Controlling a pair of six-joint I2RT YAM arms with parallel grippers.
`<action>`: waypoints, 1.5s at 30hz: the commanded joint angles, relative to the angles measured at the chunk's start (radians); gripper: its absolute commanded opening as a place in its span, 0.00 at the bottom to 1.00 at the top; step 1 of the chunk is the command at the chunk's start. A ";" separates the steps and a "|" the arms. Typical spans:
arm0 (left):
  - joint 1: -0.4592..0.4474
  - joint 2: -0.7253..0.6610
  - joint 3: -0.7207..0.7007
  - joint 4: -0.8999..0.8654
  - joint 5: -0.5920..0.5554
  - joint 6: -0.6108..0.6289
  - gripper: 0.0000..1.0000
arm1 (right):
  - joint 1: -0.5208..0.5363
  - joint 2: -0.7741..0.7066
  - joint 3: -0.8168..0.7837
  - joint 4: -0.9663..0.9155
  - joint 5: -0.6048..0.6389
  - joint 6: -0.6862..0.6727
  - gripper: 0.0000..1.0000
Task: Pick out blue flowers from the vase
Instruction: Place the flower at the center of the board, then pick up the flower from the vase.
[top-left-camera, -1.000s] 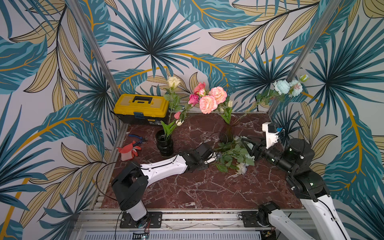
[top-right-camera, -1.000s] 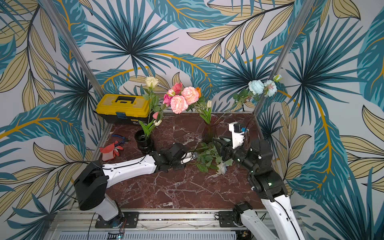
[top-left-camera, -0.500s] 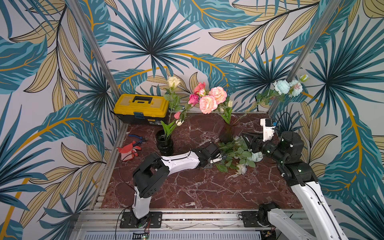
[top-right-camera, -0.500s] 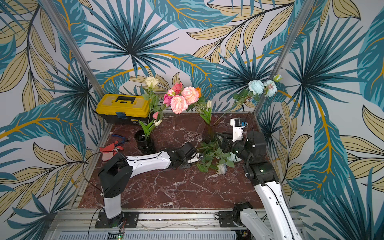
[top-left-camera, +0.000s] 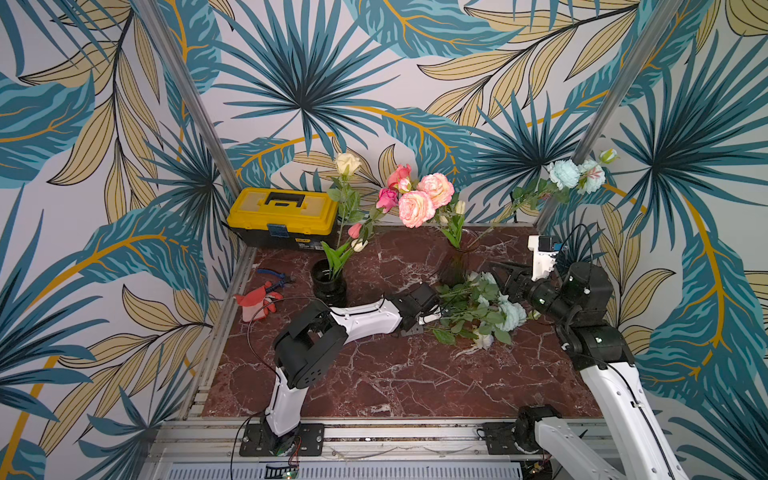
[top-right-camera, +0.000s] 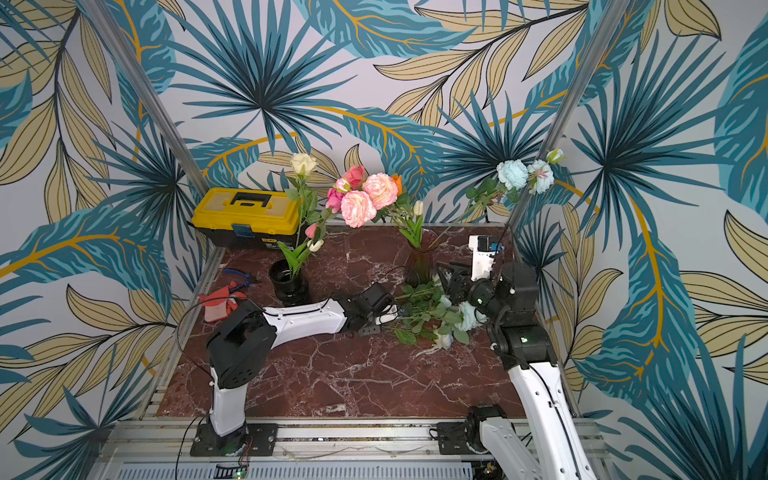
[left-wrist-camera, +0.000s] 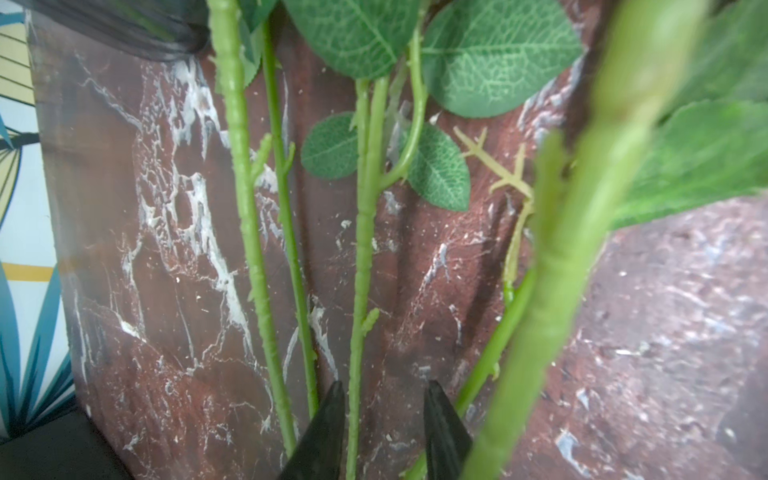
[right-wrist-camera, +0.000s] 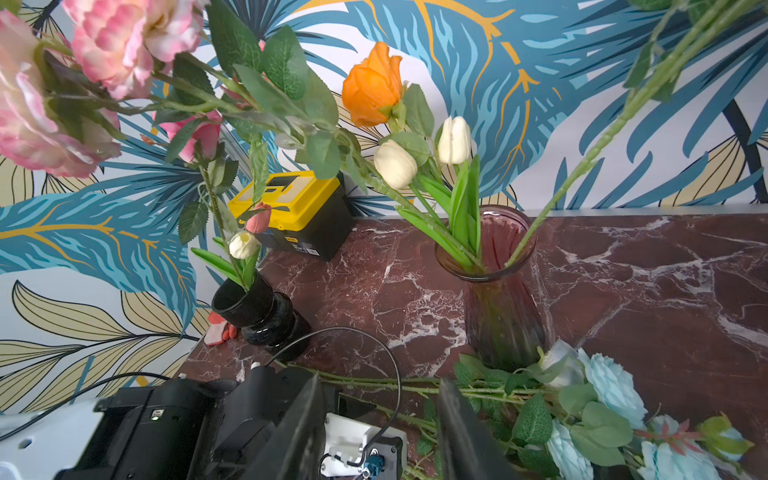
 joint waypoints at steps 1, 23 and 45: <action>0.008 -0.027 -0.007 -0.001 0.018 -0.031 0.36 | -0.053 0.007 -0.061 0.104 -0.073 0.078 0.45; 0.006 -0.209 -0.127 -0.001 0.141 -0.121 0.40 | -0.090 0.015 -0.092 0.116 -0.088 0.100 0.45; 0.098 -0.457 -0.215 0.291 0.537 -0.403 0.42 | -0.339 0.186 -0.337 0.877 -0.308 0.514 0.45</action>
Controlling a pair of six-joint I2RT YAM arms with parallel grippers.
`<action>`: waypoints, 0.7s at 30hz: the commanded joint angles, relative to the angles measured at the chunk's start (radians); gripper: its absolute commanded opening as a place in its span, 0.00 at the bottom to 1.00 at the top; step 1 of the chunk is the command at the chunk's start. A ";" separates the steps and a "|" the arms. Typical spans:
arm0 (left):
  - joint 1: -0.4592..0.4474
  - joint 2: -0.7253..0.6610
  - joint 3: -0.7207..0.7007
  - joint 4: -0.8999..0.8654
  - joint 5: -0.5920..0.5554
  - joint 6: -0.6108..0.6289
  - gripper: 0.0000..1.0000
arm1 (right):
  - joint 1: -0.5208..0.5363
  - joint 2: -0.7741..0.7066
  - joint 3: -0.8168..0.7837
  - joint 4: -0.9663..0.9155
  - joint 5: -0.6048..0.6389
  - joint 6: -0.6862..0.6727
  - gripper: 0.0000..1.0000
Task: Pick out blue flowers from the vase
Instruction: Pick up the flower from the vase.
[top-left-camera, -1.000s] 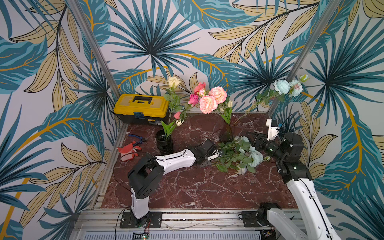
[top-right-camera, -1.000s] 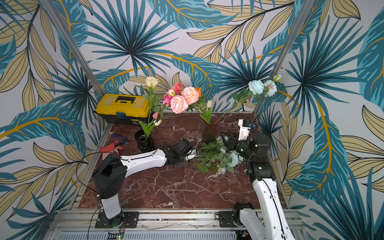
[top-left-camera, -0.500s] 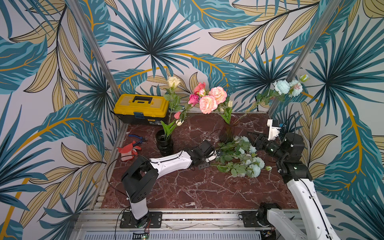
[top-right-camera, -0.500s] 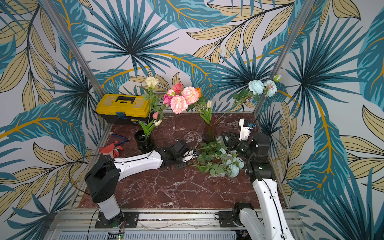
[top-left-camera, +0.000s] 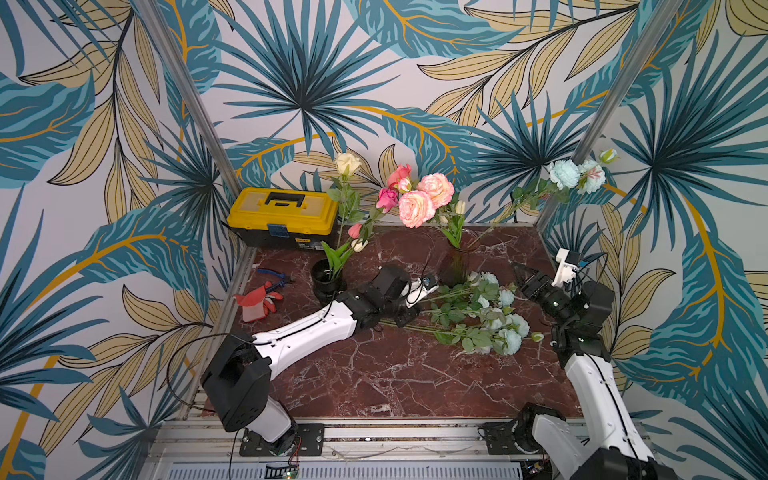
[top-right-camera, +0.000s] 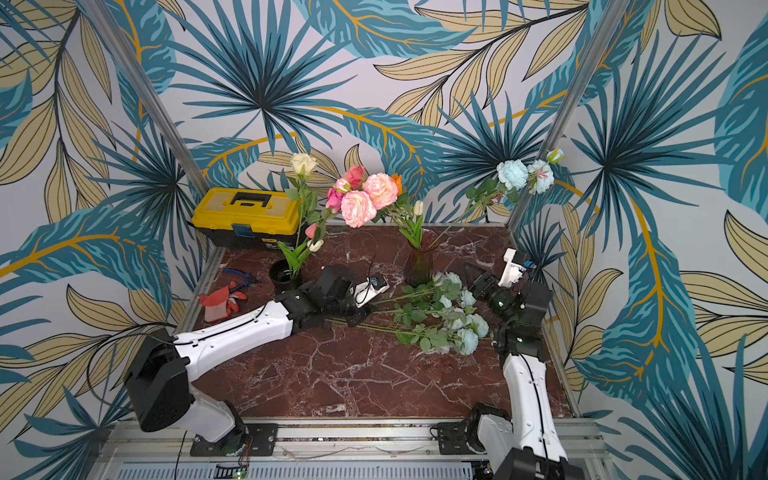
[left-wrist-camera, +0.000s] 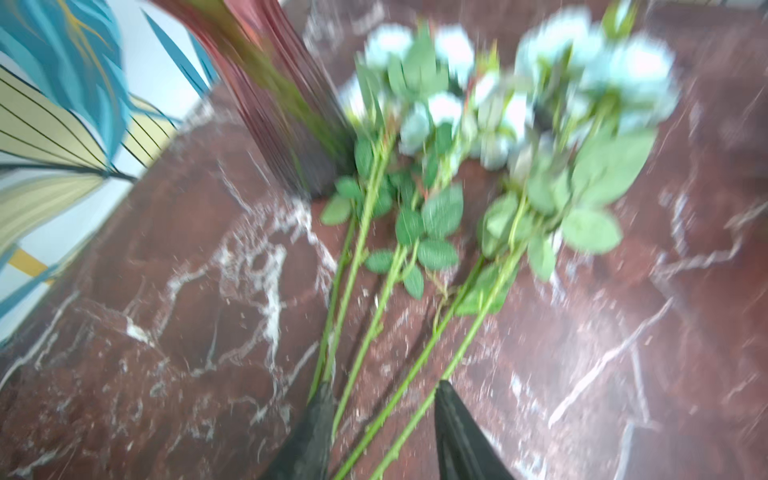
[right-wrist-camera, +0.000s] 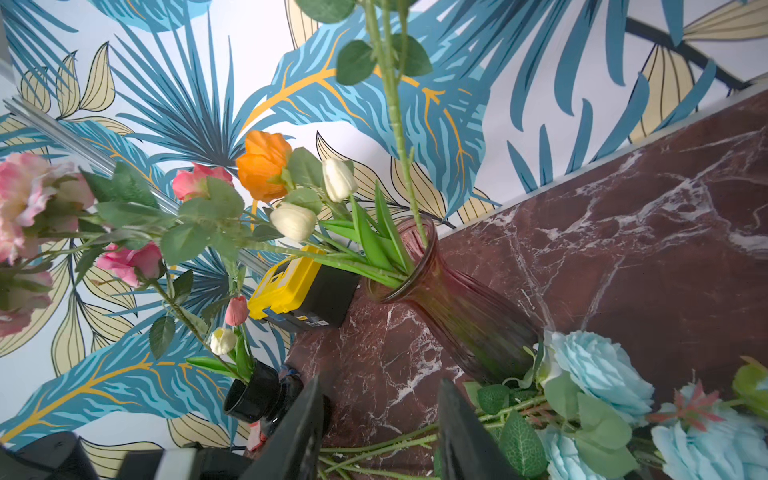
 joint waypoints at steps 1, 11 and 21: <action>0.012 -0.005 -0.023 0.125 0.145 -0.102 0.42 | -0.005 0.076 0.022 0.243 -0.055 0.069 0.45; 0.025 0.031 -0.006 0.214 0.224 -0.181 0.42 | 0.012 0.380 0.236 0.293 -0.120 0.013 0.44; 0.033 0.015 -0.035 0.238 0.208 -0.217 0.43 | 0.080 0.596 0.354 0.367 -0.093 0.001 0.41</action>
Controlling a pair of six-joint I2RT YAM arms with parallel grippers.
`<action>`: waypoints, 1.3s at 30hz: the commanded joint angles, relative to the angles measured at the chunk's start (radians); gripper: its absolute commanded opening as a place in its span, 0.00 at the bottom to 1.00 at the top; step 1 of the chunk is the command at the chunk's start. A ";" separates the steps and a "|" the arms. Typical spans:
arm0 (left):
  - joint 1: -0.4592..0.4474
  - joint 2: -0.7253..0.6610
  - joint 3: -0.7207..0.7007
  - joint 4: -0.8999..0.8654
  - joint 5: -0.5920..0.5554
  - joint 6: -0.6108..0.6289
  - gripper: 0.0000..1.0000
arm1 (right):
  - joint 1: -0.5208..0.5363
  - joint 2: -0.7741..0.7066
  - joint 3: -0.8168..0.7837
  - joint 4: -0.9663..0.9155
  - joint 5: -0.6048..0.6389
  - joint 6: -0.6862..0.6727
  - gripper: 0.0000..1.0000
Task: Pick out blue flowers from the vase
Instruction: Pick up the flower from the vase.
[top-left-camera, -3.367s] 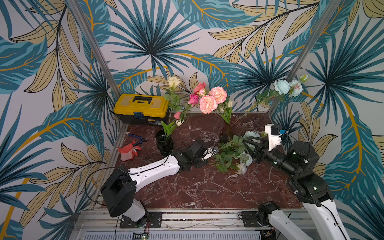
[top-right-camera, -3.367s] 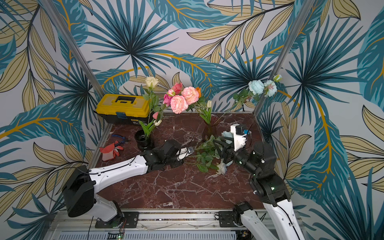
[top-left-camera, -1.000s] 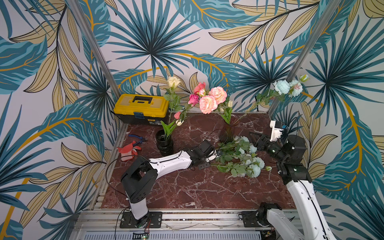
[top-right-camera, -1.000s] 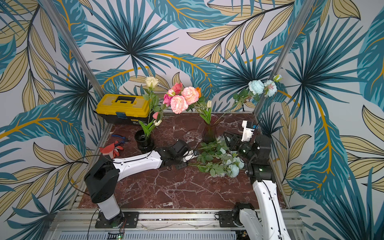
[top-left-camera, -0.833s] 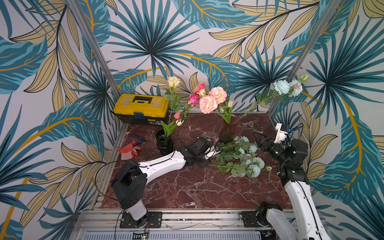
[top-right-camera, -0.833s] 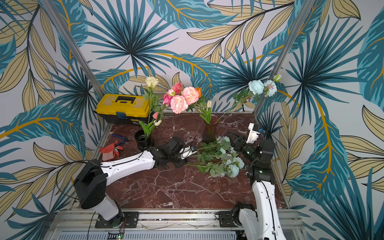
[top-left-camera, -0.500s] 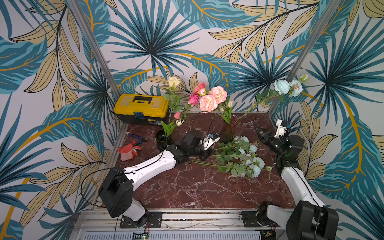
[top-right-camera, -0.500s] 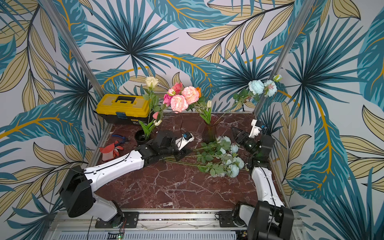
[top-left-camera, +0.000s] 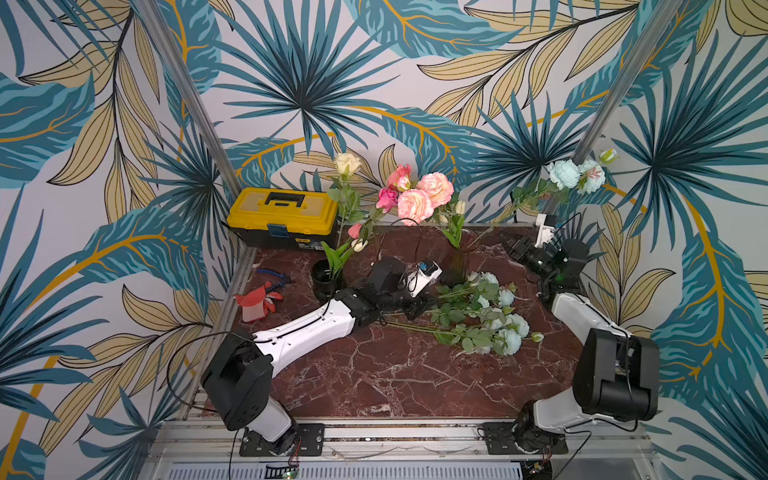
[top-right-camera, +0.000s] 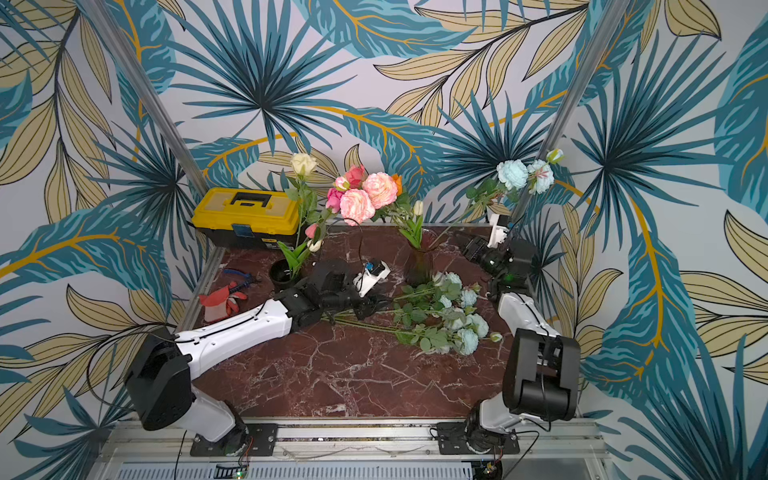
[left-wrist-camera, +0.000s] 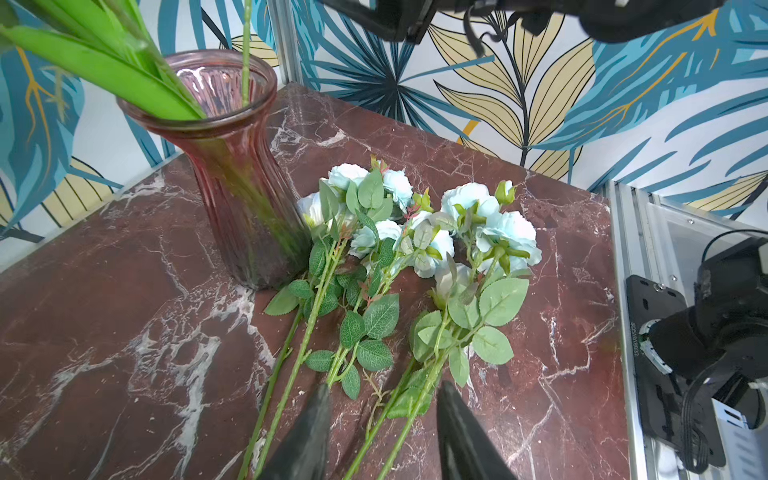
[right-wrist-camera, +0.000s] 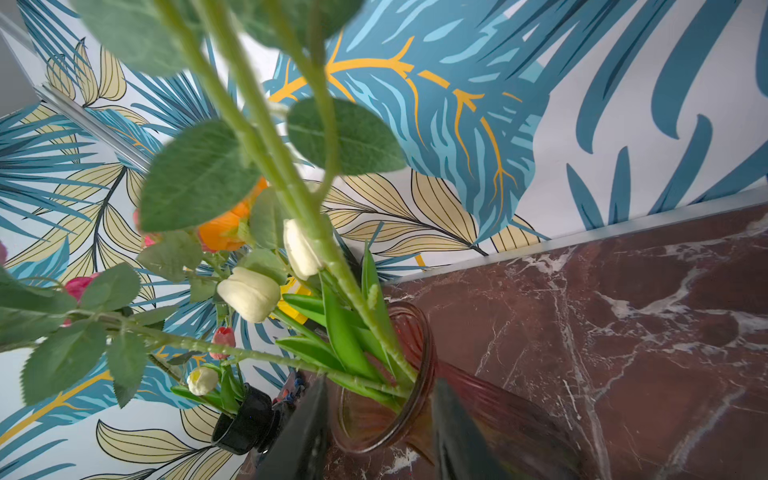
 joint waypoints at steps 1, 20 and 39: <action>0.008 -0.015 -0.031 0.041 0.000 -0.028 0.43 | 0.012 0.042 0.035 0.104 -0.003 0.011 0.41; 0.008 -0.059 -0.123 0.080 -0.083 -0.054 0.43 | 0.071 0.155 0.124 0.116 0.010 0.005 0.25; 0.008 -0.064 -0.136 0.085 -0.085 -0.048 0.42 | 0.097 -0.001 0.266 -0.386 0.081 -0.289 0.07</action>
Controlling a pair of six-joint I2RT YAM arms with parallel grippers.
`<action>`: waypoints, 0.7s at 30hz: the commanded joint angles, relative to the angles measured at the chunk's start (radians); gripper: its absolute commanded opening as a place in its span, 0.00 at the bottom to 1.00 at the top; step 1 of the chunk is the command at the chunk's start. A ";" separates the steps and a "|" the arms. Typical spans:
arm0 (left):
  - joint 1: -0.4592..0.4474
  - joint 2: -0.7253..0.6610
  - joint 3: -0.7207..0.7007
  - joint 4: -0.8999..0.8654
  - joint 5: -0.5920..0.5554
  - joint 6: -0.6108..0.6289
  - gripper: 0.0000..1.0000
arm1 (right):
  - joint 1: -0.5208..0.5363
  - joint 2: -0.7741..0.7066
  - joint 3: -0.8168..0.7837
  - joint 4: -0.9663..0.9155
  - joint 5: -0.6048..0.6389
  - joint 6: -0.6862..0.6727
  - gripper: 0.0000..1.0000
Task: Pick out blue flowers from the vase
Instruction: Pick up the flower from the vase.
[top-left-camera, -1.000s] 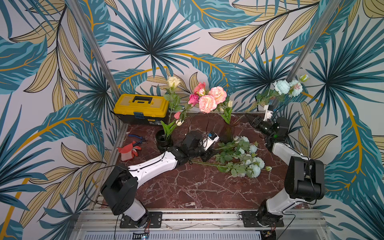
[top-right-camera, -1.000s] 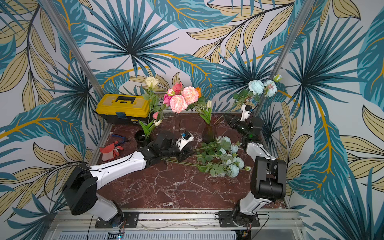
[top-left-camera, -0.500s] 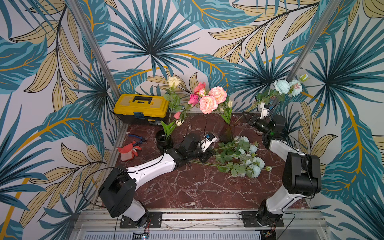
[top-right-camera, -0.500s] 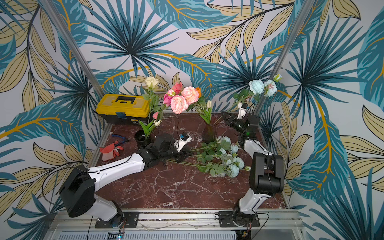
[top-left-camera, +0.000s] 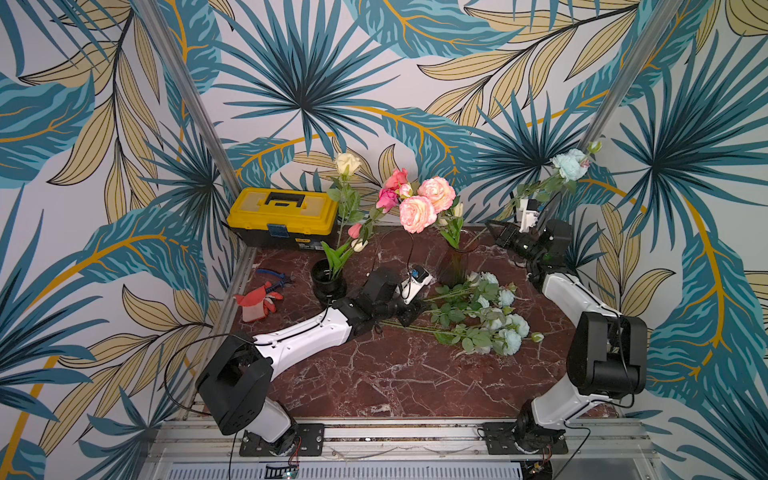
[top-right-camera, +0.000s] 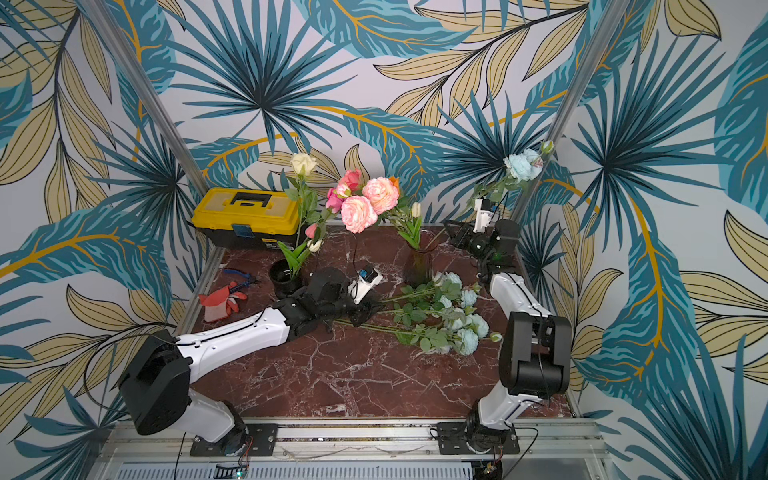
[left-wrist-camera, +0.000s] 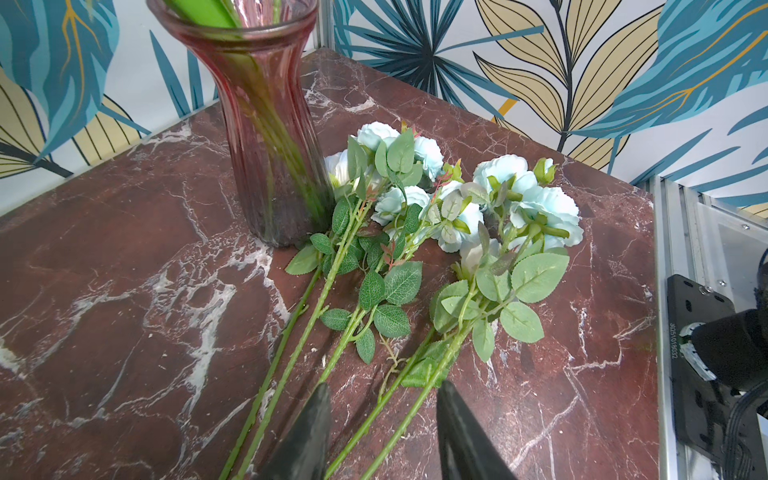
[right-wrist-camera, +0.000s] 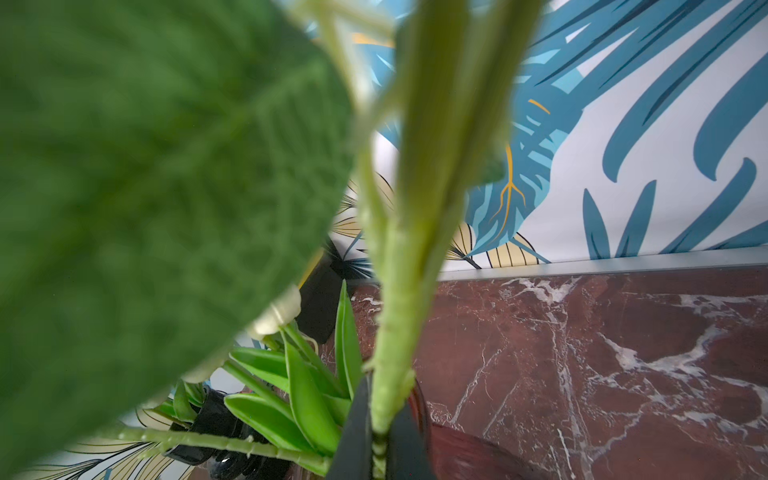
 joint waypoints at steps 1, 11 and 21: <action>0.005 -0.032 -0.015 0.023 -0.002 0.002 0.42 | 0.012 -0.088 0.063 -0.202 0.010 -0.119 0.07; 0.005 -0.034 -0.018 0.045 0.013 0.005 0.42 | 0.018 -0.204 0.299 -0.698 0.097 -0.366 0.07; 0.004 -0.073 -0.033 0.047 0.003 0.013 0.42 | 0.037 -0.294 0.459 -0.940 0.201 -0.493 0.06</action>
